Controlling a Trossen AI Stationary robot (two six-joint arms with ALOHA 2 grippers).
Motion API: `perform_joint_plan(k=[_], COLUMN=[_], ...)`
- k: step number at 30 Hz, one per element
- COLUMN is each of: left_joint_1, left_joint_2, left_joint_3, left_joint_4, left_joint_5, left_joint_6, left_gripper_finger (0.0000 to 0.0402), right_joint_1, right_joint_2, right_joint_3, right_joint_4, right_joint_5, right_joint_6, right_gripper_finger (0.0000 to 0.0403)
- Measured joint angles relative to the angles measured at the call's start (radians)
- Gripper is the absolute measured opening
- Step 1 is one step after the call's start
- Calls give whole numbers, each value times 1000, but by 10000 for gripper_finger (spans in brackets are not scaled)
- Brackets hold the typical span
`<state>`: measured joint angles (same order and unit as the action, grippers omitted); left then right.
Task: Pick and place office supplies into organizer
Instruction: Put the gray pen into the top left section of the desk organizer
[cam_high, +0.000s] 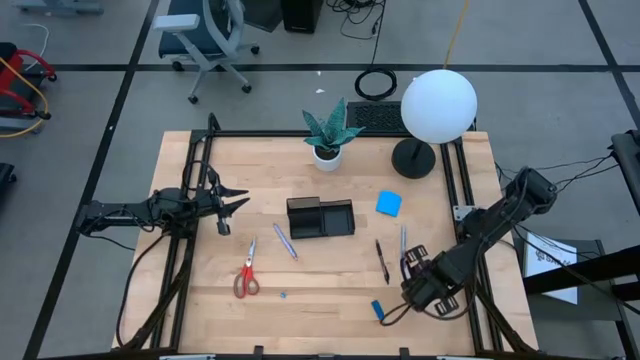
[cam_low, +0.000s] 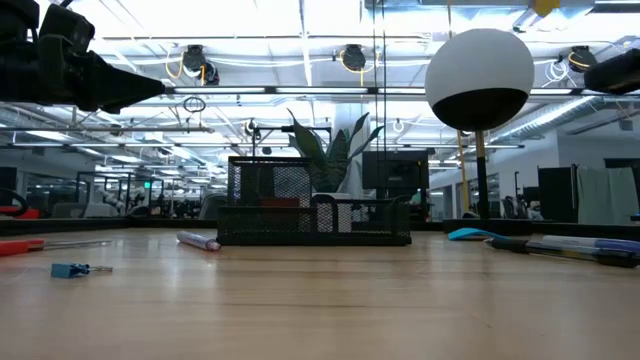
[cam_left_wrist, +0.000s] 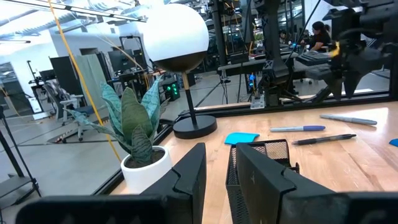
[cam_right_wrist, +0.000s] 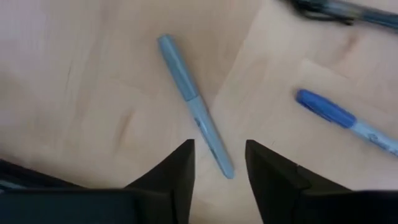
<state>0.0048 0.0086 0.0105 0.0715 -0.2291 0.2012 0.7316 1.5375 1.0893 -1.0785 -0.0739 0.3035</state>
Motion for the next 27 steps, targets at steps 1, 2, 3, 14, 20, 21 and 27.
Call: perform_joint_plan(k=[1, 2, 3, 14, 20, 21, 27], left_joint_1=[0, 0, 0, 0, 0, 0, 0], left_joint_2=[0, 0, 0, 0, 0, 0, 0], left_joint_3=[0, 0, 0, 0, 0, 0, 0], left_joint_4=[0, 0, 0, 0, 0, 0, 0], left_joint_5=[0, 0, 0, 0, 0, 0, 0], left_joint_6=[0, 0, 0, 0, 0, 0, 0], left_gripper_finger=[97, 97, 97, 97, 97, 97, 97], right_joint_1=[7, 14, 20, 95, 113, 115, 122], right_joint_2=[7, 14, 17, 49, 50, 53, 89], right_joint_3=[0, 0, 0, 0, -3, -8, -68], right_joint_4=[3, 8, 13, 79, 118, 128, 193], right_joint_5=[4, 18, 30, 126, 127, 128, 124], right_joint_6=[-9, -17, -26, -81, -81, -81, -81], right_gripper_finger=[150, 157, 162, 181, 180, 181, 180])
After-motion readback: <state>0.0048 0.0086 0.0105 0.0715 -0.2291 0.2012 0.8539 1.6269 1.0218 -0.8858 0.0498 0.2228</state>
